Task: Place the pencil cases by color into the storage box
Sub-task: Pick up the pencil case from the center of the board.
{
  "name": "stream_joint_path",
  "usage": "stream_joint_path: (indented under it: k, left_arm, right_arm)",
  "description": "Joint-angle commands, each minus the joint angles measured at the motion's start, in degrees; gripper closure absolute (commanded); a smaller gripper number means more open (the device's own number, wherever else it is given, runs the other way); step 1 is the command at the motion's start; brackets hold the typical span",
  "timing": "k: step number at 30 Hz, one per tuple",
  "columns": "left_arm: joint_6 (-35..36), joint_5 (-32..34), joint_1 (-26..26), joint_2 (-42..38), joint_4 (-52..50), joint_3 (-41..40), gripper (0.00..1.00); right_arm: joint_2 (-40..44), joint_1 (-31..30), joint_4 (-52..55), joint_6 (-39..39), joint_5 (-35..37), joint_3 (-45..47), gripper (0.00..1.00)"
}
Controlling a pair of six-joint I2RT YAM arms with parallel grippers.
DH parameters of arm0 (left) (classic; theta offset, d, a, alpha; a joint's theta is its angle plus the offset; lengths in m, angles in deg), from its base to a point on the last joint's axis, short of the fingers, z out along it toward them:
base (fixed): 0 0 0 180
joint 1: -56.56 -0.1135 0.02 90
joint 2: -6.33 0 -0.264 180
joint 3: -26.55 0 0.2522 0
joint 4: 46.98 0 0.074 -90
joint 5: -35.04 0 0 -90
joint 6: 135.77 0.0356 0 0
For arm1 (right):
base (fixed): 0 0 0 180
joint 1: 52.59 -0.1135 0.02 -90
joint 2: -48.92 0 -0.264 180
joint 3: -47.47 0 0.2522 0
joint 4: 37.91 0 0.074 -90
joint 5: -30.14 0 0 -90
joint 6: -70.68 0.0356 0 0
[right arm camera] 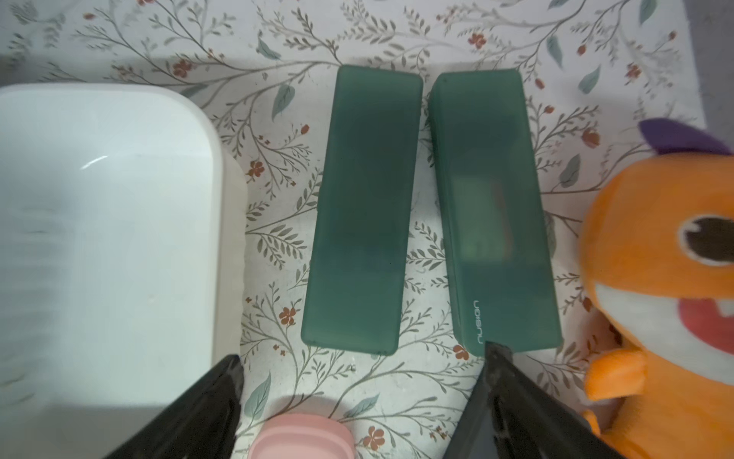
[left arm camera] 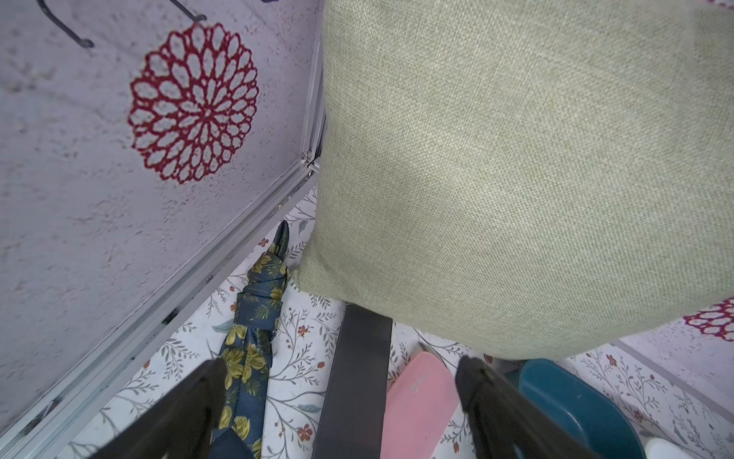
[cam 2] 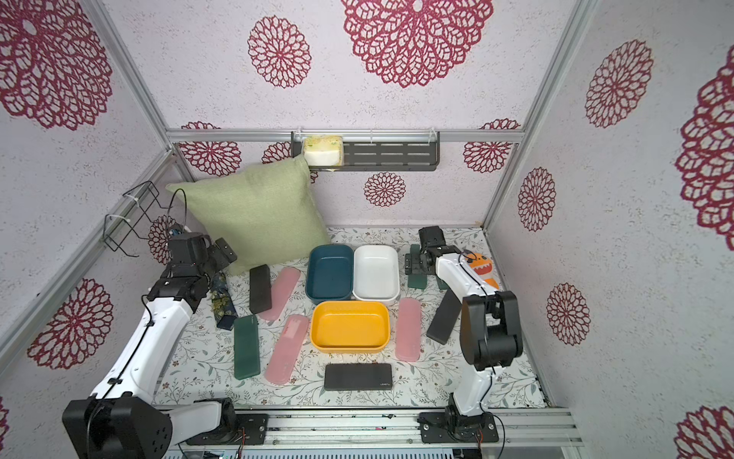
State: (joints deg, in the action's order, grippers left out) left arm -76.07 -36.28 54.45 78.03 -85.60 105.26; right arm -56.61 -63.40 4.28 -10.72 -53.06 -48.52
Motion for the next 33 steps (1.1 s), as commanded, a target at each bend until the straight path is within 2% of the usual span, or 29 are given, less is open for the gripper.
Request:
stream_joint_path:
  k: [1,8,17,33]
  left_arm:
    - [-0.64,0.14,0.53,1.32,-4.08,0.53,0.03]
    - [-0.08,-0.74,0.53,2.45,-4.27,1.14,0.03]
    - [0.32,-1.10,0.53,3.25,-4.63,1.23,0.03]
    - [1.09,-0.84,0.56,4.14,-4.93,1.58,0.03]
  right_arm:
    - [-3.89,0.20,5.81,1.06,-1.79,-6.73,0.07]
    - [-13.46,0.35,9.23,1.68,-2.37,-17.30,0.07]
    - [-21.93,0.44,14.63,2.56,2.06,-28.10,0.07]
    - [-27.00,1.36,14.69,3.62,3.73,-31.82,0.07]
